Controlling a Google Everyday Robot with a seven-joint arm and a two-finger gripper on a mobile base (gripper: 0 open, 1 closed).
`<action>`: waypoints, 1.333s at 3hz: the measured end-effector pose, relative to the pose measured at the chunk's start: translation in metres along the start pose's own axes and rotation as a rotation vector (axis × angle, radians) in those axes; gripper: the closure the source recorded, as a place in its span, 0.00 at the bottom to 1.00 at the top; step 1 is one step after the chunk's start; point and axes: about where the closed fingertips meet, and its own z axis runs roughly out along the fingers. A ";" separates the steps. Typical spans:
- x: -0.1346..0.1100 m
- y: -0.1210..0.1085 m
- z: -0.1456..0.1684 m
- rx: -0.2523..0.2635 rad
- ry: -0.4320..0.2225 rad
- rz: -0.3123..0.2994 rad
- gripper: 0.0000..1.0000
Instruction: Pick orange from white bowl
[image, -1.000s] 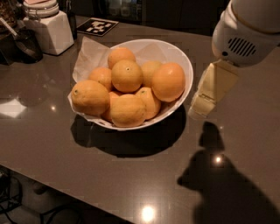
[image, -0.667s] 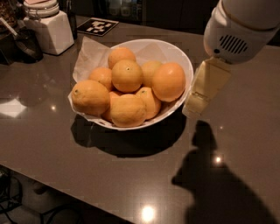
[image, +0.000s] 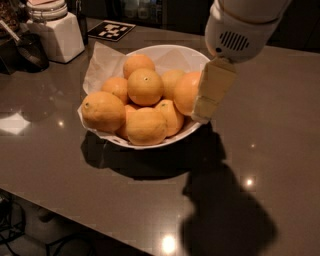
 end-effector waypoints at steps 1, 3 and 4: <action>-0.009 -0.009 0.008 -0.011 0.018 -0.001 0.09; -0.016 -0.024 0.027 -0.045 0.045 0.015 0.13; -0.020 -0.025 0.037 -0.073 0.053 0.015 0.14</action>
Offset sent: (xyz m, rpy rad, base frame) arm 0.0344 0.0026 -0.0216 -0.0535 0.1058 -0.0212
